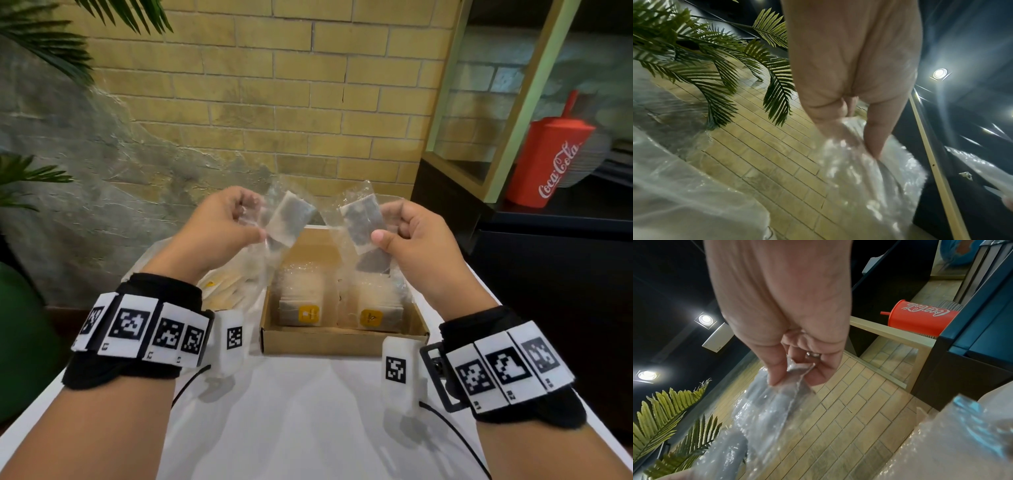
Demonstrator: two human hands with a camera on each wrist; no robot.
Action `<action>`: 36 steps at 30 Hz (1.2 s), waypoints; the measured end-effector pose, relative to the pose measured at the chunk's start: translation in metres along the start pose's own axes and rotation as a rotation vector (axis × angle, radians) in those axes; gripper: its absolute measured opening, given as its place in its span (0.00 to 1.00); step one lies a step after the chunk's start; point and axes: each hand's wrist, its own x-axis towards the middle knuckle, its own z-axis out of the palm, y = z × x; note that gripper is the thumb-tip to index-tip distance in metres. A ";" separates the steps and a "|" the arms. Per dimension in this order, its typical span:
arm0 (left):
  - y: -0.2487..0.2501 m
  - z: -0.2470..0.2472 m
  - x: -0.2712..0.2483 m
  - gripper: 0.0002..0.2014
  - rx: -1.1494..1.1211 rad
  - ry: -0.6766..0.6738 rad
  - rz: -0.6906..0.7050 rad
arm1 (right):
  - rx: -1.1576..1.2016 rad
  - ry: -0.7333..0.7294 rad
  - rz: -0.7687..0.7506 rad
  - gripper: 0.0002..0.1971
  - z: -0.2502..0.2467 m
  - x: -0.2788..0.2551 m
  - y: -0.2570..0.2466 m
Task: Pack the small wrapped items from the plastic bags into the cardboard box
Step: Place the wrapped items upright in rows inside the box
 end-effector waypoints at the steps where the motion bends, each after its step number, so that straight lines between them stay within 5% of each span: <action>1: 0.002 0.002 -0.001 0.14 -0.014 -0.007 0.031 | -0.011 0.009 -0.017 0.11 -0.001 0.000 0.000; 7: 0.009 0.011 -0.006 0.19 -0.058 0.021 0.133 | -0.014 0.036 -0.087 0.12 -0.004 0.003 0.000; 15: 0.011 0.024 -0.005 0.23 -0.143 0.063 0.098 | 0.103 0.186 -0.100 0.33 -0.003 0.010 0.010; 25: 0.026 0.036 -0.014 0.15 -0.318 -0.039 -0.031 | 0.232 -0.043 0.039 0.23 -0.005 0.002 -0.003; 29: 0.023 0.041 -0.016 0.08 -0.286 -0.041 0.007 | 0.404 -0.070 0.050 0.11 -0.005 -0.002 -0.004; 33: 0.025 0.048 -0.018 0.11 -0.320 -0.112 -0.012 | 0.229 -0.075 0.001 0.05 0.000 -0.003 -0.001; 36: 0.025 0.054 -0.018 0.07 -0.333 -0.150 0.007 | 0.153 -0.050 -0.013 0.17 0.006 -0.001 0.000</action>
